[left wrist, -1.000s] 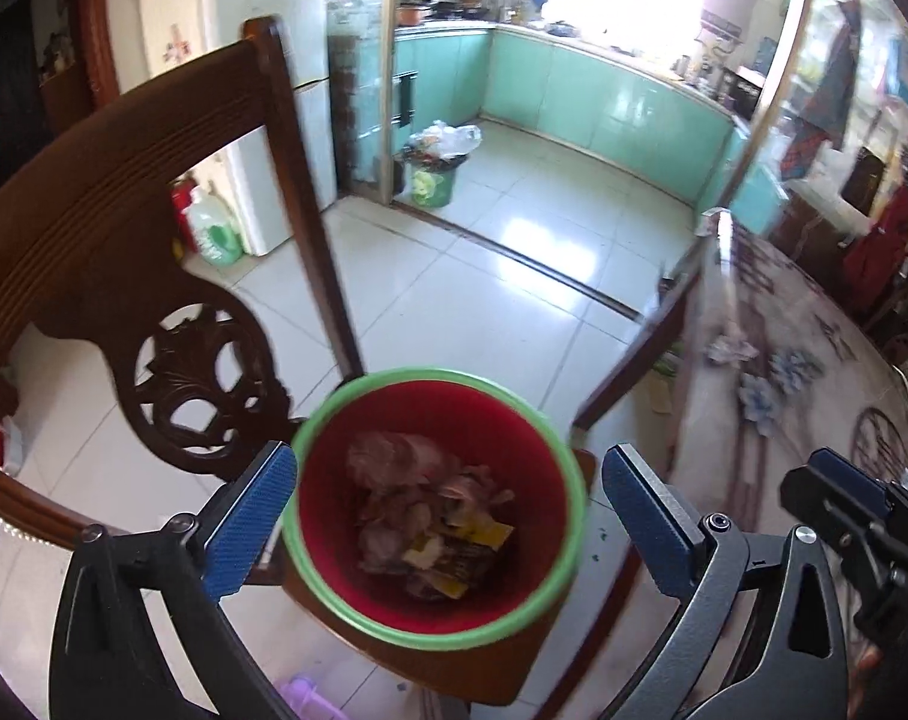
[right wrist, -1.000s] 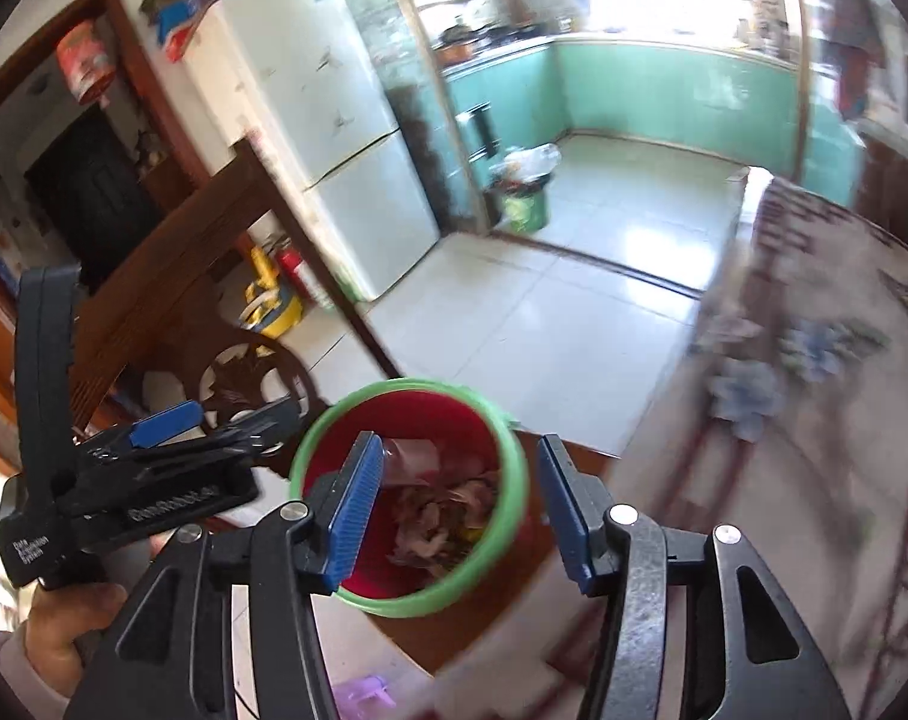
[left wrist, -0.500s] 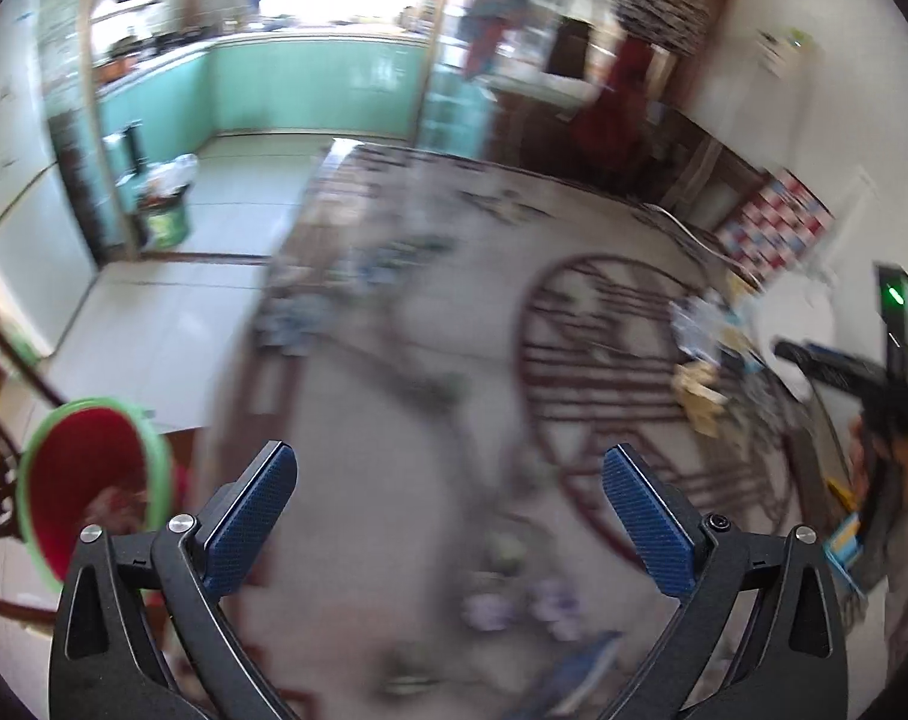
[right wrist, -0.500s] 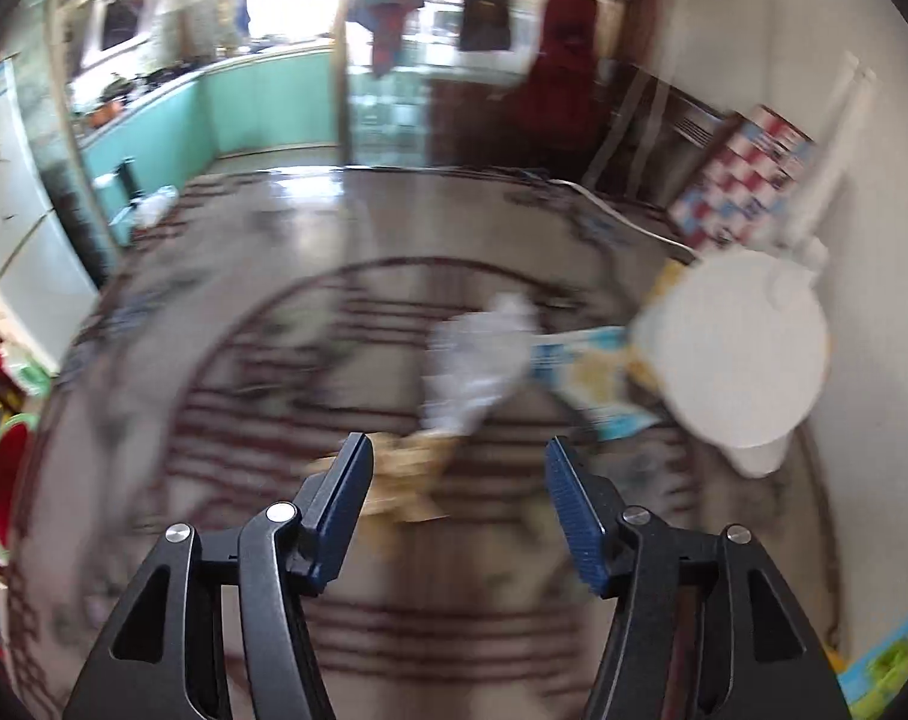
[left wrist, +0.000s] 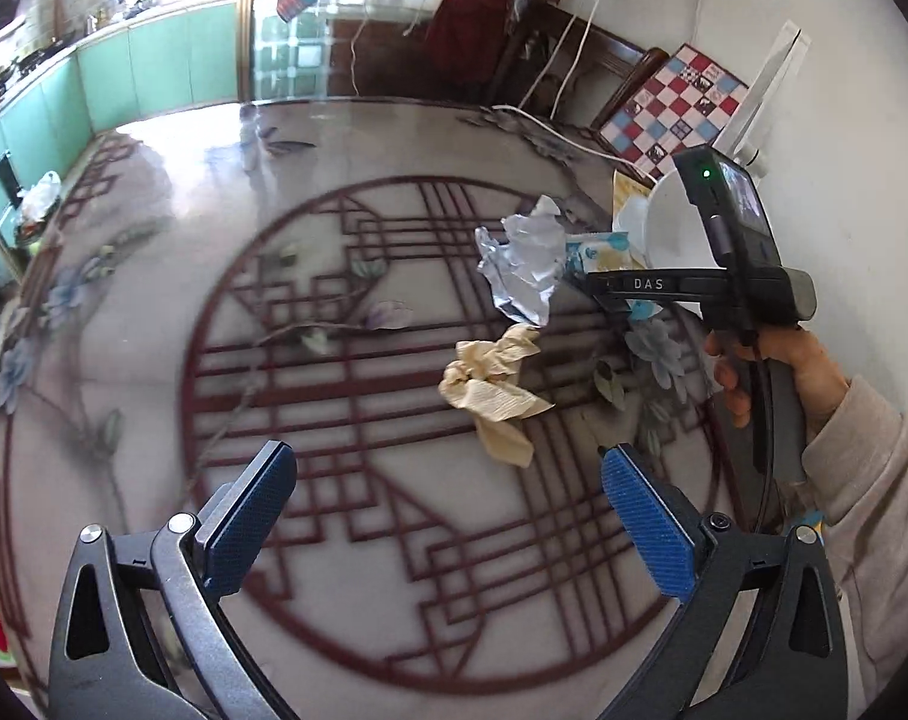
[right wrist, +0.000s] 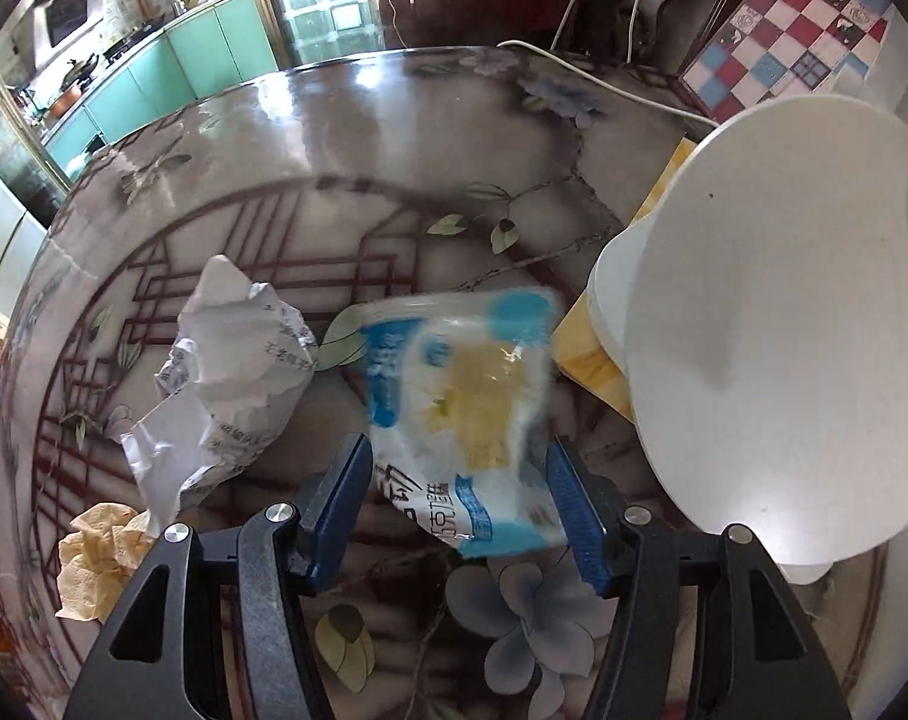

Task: Collect trash
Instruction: 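Grasp the beige crumpled tissue with the left tool while the right tool grasps the blue-and-white snack bag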

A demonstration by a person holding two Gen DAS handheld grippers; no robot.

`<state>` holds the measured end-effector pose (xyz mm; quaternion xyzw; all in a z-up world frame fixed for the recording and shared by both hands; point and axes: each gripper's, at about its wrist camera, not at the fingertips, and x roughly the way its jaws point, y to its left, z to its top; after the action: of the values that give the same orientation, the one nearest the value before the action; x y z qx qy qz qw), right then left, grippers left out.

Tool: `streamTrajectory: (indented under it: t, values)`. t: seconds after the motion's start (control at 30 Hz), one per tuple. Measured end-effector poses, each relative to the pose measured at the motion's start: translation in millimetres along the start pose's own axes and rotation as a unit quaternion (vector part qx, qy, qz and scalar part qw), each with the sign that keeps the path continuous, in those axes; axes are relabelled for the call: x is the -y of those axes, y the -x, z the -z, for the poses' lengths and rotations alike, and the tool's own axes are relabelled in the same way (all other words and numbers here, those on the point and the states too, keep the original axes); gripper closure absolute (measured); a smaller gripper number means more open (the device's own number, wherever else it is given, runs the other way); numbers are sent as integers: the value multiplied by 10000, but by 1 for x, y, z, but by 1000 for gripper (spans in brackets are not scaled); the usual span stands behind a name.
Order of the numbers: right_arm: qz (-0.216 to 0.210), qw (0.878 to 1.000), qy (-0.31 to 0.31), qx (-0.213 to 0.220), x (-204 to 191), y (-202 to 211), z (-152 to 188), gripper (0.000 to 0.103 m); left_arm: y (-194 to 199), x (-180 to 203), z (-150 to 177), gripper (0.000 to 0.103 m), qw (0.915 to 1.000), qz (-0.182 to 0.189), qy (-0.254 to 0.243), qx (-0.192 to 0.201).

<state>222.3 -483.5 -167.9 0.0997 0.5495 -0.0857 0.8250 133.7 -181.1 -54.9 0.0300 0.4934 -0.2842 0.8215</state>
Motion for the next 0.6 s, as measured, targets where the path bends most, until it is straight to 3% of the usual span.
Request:
streamTrajectory:
  t: [0.07, 0.2, 0.27, 0.33, 0.4, 0.47, 0.5, 0.57, 0.6]
  values:
    - [-78, 10000, -49, 18, 2, -4, 1, 57, -11, 4, -3, 1, 9999, 71, 48, -90]
    - [-88, 9997, -53, 203, 4, -1, 6, 72, -32, 11, -7, 1, 9997, 129, 44, -194]
    - [-228, 9991, -154, 322, 6, 8, 10, 85, -44, 13, -12, 1, 9997, 57, 41, -245]
    - [-380, 9978, -346, 418, 8, 15, 13, 90, -55, 14, -16, 4, 9996, 50, 106, -272]
    - [-461, 9965, -499, 488, 11, 23, 17, 90, -67, 15, -19, 19, 9993, 37, 156, -352]
    - [-501, 9956, -543, 569, 9, 31, 24, 90, -80, 15, -20, 46, 9984, -28, 163, -549]
    - [-518, 9954, -543, 598, 7, 34, 26, 90, -87, 14, -19, 53, 9975, -29, 183, -680]
    - [-557, 9947, -575, 643, 5, 40, 31, 91, -93, 10, -15, 86, 9966, 36, 245, -786]
    - [-597, 9941, -607, 666, 3, 44, 34, 91, -92, 10, -14, 88, 9967, 33, 216, -783]
